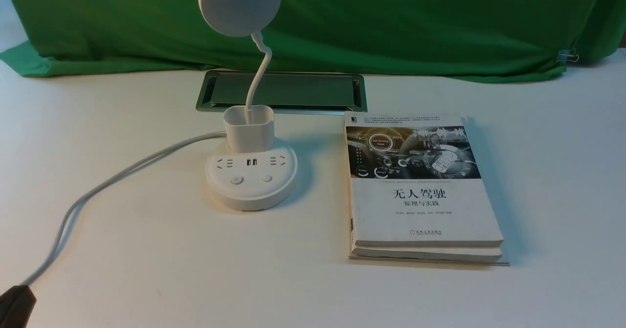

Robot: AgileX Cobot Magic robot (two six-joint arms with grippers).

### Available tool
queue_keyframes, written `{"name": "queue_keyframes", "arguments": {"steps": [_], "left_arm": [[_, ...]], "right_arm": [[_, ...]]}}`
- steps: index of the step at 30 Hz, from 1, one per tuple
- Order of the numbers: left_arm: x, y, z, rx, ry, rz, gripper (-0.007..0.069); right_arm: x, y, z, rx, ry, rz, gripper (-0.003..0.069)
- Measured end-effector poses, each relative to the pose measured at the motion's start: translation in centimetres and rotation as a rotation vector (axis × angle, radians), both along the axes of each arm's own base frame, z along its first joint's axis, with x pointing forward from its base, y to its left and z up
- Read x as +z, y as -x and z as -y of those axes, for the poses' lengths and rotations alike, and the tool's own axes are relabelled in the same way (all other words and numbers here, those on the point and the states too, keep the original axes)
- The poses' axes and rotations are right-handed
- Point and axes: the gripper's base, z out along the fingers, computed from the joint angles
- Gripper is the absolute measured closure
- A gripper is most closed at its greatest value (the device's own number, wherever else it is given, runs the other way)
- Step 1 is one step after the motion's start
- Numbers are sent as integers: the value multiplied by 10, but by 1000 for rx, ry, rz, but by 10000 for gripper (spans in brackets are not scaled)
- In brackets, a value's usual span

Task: Turn on the desk lamp on the white desktop with your hand.
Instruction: 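Press the power button on the lamp base to turn the lamp on with the left gripper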

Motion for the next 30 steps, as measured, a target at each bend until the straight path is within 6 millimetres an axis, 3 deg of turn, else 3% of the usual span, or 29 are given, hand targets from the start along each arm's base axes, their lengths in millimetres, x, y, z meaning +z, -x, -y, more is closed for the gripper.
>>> {"name": "queue_keyframes", "arguments": {"steps": [17, 25, 30], "left_arm": [[7, -1, -2, 11, -56, 82, 623], [45, 4, -4, 50, -32, 505, 623], [72, 19, -4, 93, -162, 855, 623]], "right_arm": [[0, 0, 0, 0, 0, 0, 422], [0, 0, 0, 0, 0, 0, 421], [0, 0, 0, 0, 0, 0, 421]]}}
